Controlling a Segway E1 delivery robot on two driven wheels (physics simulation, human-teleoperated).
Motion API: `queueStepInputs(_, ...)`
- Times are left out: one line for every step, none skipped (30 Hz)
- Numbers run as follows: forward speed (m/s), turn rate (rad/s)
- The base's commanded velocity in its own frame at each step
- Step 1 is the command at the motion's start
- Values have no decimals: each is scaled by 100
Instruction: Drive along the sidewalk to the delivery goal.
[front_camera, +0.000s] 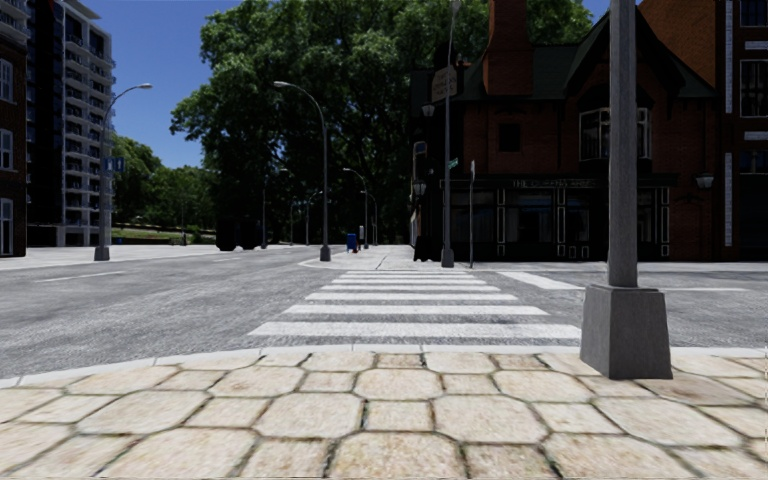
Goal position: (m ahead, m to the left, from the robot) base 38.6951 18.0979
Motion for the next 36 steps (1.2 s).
queueStepInputs(200, -24)
queueStepInputs(200, -27)
queueStepInputs(200, -28)
queueStepInputs(200, -28)
queueStepInputs(200, -28)
queueStepInputs(200, -28)
queueStepInputs(200, -26)
queueStepInputs(200, -12)
queueStepInputs(200, -5)
queueStepInputs(200, 0)
queueStepInputs(200, 0)
queueStepInputs(200, 0)
queueStepInputs(200, 0)
queueStepInputs(200, 0)
queueStepInputs(200, 0)
queueStepInputs(200, 0)
queueStepInputs(200, 0)
queueStepInputs(200, 0)
queueStepInputs(200, 0)
queueStepInputs(200, 0)
queueStepInputs(200, 0)
queueStepInputs(200, 0)
queueStepInputs(200, 0)
queueStepInputs(198, 0)
queueStepInputs(198, 0)
queueStepInputs(177, 0)
queueStepInputs(144, 0)
queueStepInputs(116, 0)
queueStepInputs(98, 0)
queueStepInputs(98, 0)
queueStepInputs(88, 0)
queueStepInputs(86, 0)
queueStepInputs(85, 0)
queueStepInputs(85, 0)
queueStepInputs(85, 0)
queueStepInputs(85, 0)
